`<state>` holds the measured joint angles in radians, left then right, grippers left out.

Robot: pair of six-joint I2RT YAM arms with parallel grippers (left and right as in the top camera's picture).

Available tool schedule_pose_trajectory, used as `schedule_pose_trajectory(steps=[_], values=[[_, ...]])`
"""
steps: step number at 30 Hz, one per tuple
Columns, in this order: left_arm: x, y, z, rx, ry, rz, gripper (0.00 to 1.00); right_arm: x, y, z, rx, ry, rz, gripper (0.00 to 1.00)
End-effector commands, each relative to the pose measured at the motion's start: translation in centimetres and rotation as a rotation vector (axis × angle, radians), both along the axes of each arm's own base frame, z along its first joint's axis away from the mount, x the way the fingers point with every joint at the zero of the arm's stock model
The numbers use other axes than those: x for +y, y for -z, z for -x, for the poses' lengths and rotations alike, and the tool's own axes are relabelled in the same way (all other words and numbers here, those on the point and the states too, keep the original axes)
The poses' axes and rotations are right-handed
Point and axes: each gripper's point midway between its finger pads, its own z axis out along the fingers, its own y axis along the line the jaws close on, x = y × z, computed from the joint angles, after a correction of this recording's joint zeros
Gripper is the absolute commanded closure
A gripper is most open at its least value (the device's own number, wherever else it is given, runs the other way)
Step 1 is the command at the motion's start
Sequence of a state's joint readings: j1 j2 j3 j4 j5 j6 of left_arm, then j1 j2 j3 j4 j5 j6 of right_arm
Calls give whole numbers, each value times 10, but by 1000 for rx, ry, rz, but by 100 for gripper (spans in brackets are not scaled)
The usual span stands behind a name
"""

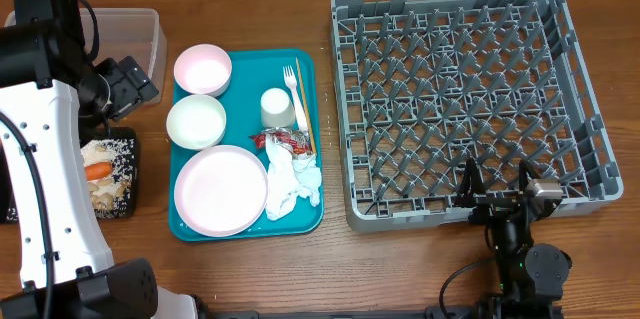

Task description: Sort waste into correct bins and load items into the dishwasher rack

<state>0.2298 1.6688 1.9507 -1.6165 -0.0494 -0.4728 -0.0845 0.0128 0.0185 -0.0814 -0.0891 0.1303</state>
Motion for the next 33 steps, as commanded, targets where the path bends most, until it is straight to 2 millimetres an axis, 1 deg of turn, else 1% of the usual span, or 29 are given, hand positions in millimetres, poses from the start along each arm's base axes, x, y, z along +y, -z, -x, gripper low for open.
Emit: schedule_pose_trajectory(steps=[1,2,3,4,5,7,9,10,14,16,18,22,26,28,31,33], values=[[0,-2,2,-5,-14,-1,0,4,-4,0,-25,-27,-16,0],[0,-2,2,-5,-14,-1,0,14,-8,1,-40,-82,-54,0],[0,-2,2,-4,-13,-1,0,28,-11,3,-44,-165,-110,0],[0,-2,2,-5,-13,-1,0,50,-12,9,-25,-297,-198,0],[0,-2,2,-5,-13,-1,0,66,-12,15,2,-397,-265,0],[0,-2,2,-5,-13,-1,0,101,-11,36,106,-630,-446,0],[0,-2,2,-5,-13,-1,0,128,-8,63,257,-827,-618,0],[0,-2,2,-5,-13,-1,0,139,-6,76,344,-909,-691,0],[0,-2,2,-5,-13,-1,0,137,-7,75,401,-882,-811,0],[-1,-2,2,-5,-12,-1,0,136,-16,73,399,-871,-878,0],[-1,-2,2,-5,-11,-1,0,137,-35,77,332,-923,-850,0],[-1,-2,2,-5,-11,-1,0,140,-79,95,157,-1031,-760,0],[-1,-2,2,-5,-11,-1,0,141,-109,106,86,-1057,-715,0],[-1,-2,2,-5,-11,-1,0,140,-127,113,38,-1061,-684,0],[-1,-2,2,-5,-11,-1,0,139,-150,119,-15,-1046,-628,0],[-1,-2,2,-5,-11,-1,0,139,-161,122,-32,-1030,-579,0]])
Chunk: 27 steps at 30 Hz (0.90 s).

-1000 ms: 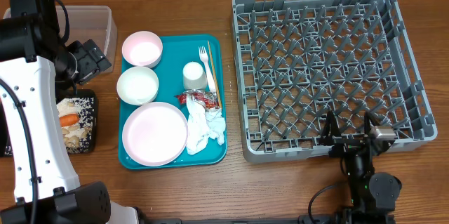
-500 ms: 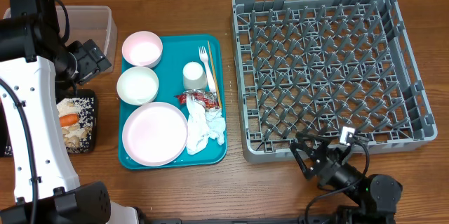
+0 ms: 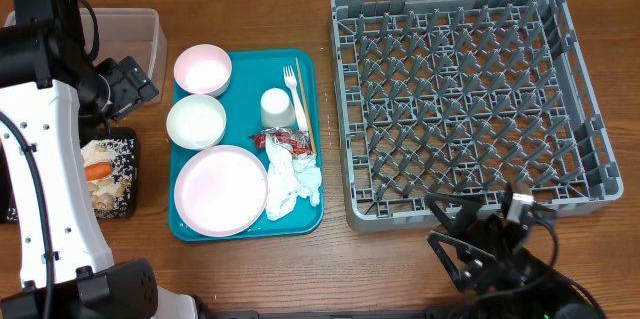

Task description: Sort waste into correct bins and load items into the dishwasher rack

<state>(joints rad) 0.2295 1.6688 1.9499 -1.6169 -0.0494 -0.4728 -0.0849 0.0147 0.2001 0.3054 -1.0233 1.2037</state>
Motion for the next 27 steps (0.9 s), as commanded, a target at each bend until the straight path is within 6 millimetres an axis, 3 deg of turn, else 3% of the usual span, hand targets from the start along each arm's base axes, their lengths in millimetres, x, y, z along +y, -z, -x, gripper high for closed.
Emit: schedule_pose_trajectory(steps=[1,8,11,14,21,27], values=[[-1,-2,2,-6,-12,-1,0,0,-36,11,-124,52,69,0],[-1,-2,2,-6,-11,-1,0,-1,-85,1,-176,112,216,0],[-1,-2,2,-6,-12,-1,0,-3,-117,-13,-191,126,271,0],[-1,-2,2,-6,-12,-1,0,-4,-131,-29,-160,127,311,0],[-1,-2,2,-6,-11,-1,0,-6,-139,-62,-56,113,404,0],[-1,-2,2,-6,-11,-1,0,-19,-120,-87,66,250,518,0]])
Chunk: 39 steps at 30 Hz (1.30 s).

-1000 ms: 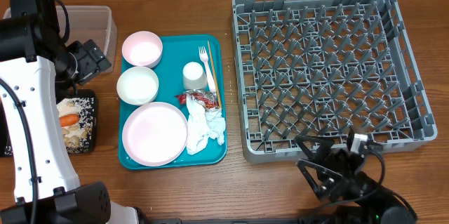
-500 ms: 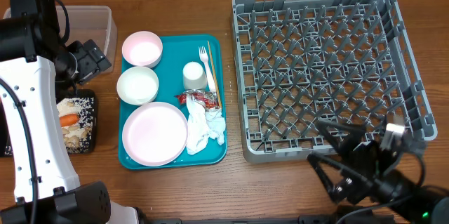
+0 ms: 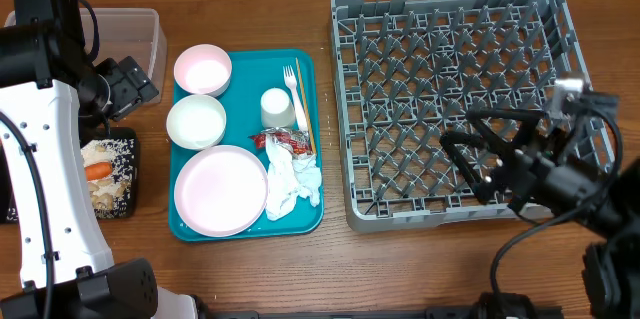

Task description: Sort waste into correct bins and load items into the dishwasher rack

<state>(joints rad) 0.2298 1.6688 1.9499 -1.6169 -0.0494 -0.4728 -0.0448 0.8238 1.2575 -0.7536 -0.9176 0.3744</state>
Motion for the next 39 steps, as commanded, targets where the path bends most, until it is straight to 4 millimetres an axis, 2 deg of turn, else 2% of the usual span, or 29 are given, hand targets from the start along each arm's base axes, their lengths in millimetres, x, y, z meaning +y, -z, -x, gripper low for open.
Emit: schedule_pose_trajectory(steps=[1,5,8,14,17,21,23,27,31,34,37,39], values=[[-1,-2,2,-6,-11,-1,0,-16,1,-14,-56,156,145,0],[-1,-2,2,-6,-11,-1,0,-43,27,-32,41,354,241,0],[-1,-2,2,-6,-11,-1,0,-72,41,-43,123,530,275,0],[-1,-2,2,-6,-11,-1,0,-111,47,-48,136,745,363,0],[-1,-2,2,-6,-11,-1,0,-144,46,-48,134,926,432,0],[-1,-2,2,-6,-11,-1,0,-182,46,-37,149,1135,528,0],[-1,-2,2,-6,-11,-1,0,-187,53,-32,179,1154,562,0],[-1,-2,2,-6,-11,-1,0,-185,62,-28,216,1129,583,0],[-1,-2,1,-9,-11,2,0,-185,62,-28,216,1129,584,0],[-1,-4,-8,-47,-8,5,0,-185,62,-28,216,1129,584,0],[-5,-7,-19,-94,2,29,0,-185,62,-28,216,1129,584,0],[-13,-6,-17,-90,13,70,0,-185,62,-28,216,1129,584,0]])
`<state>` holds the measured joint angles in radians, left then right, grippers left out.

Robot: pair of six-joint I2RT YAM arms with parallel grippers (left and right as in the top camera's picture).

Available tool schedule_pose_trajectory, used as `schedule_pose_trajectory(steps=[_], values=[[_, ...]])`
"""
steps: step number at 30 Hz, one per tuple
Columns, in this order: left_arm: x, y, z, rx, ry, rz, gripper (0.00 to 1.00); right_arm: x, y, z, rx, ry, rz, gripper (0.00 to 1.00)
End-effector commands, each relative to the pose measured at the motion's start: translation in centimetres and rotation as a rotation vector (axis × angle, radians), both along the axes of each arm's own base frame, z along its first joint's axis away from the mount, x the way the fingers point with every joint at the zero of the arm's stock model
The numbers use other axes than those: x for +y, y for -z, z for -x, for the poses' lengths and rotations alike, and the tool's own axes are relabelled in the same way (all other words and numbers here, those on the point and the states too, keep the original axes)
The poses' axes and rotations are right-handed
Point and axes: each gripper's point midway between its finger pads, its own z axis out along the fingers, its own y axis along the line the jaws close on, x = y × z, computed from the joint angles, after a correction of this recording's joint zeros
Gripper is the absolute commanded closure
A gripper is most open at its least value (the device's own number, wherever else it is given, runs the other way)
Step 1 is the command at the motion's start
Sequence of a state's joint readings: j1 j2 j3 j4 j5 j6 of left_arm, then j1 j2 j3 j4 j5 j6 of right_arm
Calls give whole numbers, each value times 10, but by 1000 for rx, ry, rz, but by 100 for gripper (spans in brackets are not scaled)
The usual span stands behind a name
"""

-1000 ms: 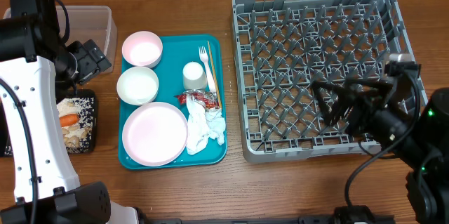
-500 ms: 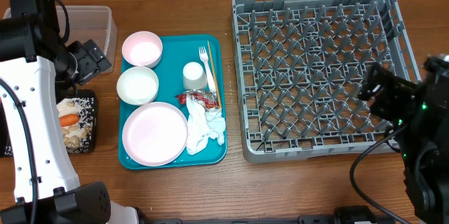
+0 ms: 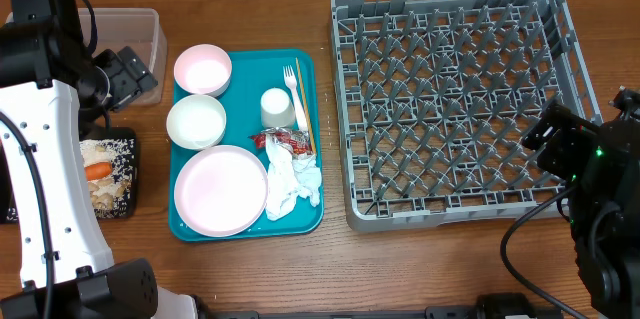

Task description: Sort waste into correct bins and load items into the dishwasher rack

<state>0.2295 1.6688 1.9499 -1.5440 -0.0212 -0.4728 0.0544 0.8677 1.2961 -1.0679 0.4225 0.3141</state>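
Observation:
A teal tray [image 3: 312,69] holds a pink bowl [image 3: 203,69], a white bowl [image 3: 196,121], a pink plate [image 3: 220,190], a white cup [image 3: 277,108], a white fork [image 3: 292,87], a red wrapper [image 3: 283,140] and a crumpled tissue [image 3: 290,184]. The grey dishwasher rack [image 3: 460,89] lies to the right with nothing in it. My left gripper [image 3: 127,72] hovers left of the tray beside the clear bin; its jaws are too dark to read. My right gripper [image 3: 562,146] is over the rack's right front corner, its fingers hidden under the wrist.
A clear plastic bin [image 3: 135,31] stands at the back left. A black tray [image 3: 128,174] with rice and food scraps lies at the left front. My white left arm [image 3: 45,159] covers the table's left edge. Cables trail at the right front.
My right arm has moved right, from over the rack's front middle with fingers spread to the rack's right front corner. The left gripper has shifted slightly towards the back. The tray items are unmoved.
My right gripper first stood at the rack's front edge, then lower before the rack, then open over the rack's front part, and now at its right corner. The left gripper stayed near the clear bin throughout. Nothing on the tray has moved.

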Motion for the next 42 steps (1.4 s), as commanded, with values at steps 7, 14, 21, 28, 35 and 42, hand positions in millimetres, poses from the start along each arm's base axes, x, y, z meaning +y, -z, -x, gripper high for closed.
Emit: schedule_pose_trajectory(steps=[7,14,21,28,35,42], values=[[-116,-12,7,-54,430,436,0,-2,-13,3,-40,15,2,0],[-163,29,32,134,646,277,0,-2,-14,3,-41,15,2,0],[-206,92,46,248,666,148,0,-2,-14,3,-41,15,2,0],[-236,149,63,288,588,139,7,-2,-13,3,-40,15,2,0],[-229,190,72,306,419,103,13,-2,-13,3,-40,15,2,0],[-238,211,71,266,430,119,15,-2,-14,3,-41,15,2,0]])
